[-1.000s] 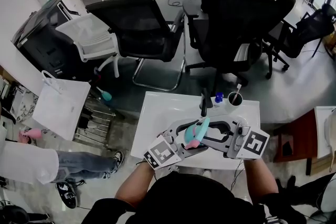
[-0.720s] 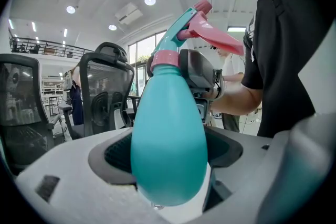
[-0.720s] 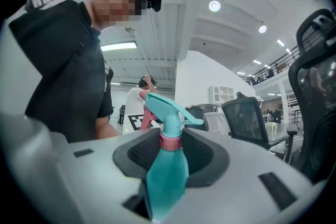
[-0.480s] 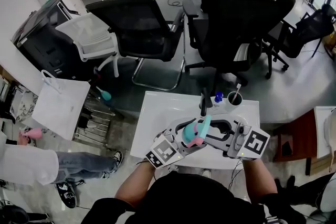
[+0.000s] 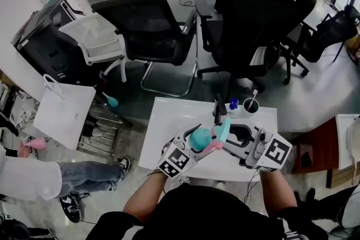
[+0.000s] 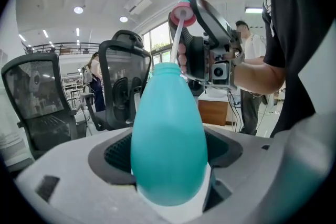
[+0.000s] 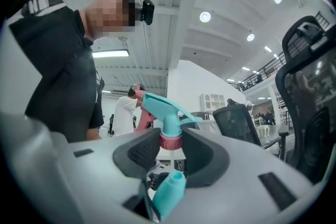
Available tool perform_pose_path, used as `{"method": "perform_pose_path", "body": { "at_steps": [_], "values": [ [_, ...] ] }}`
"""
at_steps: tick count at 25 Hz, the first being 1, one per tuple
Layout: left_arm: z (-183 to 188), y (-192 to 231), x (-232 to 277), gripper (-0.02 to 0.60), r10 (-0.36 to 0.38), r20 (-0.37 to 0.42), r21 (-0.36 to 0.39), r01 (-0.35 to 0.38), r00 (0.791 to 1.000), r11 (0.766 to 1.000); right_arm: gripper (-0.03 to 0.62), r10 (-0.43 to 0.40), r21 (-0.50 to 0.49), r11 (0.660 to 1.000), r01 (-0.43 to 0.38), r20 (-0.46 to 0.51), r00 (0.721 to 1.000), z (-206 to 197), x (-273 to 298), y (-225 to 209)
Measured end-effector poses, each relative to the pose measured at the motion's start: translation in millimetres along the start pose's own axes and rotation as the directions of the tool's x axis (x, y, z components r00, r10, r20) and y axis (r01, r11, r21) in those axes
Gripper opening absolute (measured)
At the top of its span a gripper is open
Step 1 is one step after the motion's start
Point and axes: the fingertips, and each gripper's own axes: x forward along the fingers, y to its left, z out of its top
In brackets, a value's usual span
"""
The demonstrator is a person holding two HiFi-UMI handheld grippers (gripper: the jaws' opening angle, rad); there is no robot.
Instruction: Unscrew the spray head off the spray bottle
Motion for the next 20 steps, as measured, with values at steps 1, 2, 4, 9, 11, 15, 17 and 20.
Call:
{"method": "perform_pose_path", "body": {
  "at_steps": [1, 2, 4, 9, 11, 15, 17, 20],
  "values": [
    [-5, 1, 1, 0.391, 0.006, -0.009, -0.005, -0.006, 1.0, 1.0, 0.137, -0.007, 0.001, 1.0, 0.007, 0.003, 1.0, 1, -1, -1],
    [-9, 3, 2, 0.391, 0.011, -0.017, -0.01, -0.012, 1.0, 1.0, 0.137, -0.014, 0.002, 1.0, 0.014, 0.007, 1.0, 3, -2, -3],
    [-18, 6, 4, 0.391, 0.022, -0.031, -0.022, -0.022, 0.999, 1.0, 0.137, -0.027, 0.002, 1.0, 0.027, 0.016, 1.0, 6, -4, -6],
    [-41, 13, 8, 0.391, 0.043, -0.067, -0.037, -0.045, 0.997, 0.998, 0.137, -0.054, 0.002, 0.999, 0.054, 0.039, 0.998, 14, -9, -14],
    [-49, 16, 9, 0.391, 0.049, -0.08, -0.047, -0.053, 0.996, 0.997, 0.137, -0.065, 0.002, 0.998, 0.065, 0.052, 0.997, 17, -12, -17],
    [-58, 23, 9, 0.391, 0.07, -0.088, -0.076, -0.077, 0.994, 0.994, 0.137, -0.088, -0.002, 0.996, 0.088, 0.075, 0.993, 25, -17, -22],
    [-61, 26, 9, 0.391, 0.083, -0.091, -0.082, -0.09, 0.992, 0.993, 0.137, -0.1, -0.005, 0.995, 0.1, 0.08, 0.992, 27, -19, -24],
    [-62, 32, 6, 0.391, 0.111, -0.09, -0.091, -0.119, 0.99, 0.989, 0.137, -0.125, -0.009, 0.992, 0.126, 0.081, 0.989, 30, -22, -28]
  ]
}}
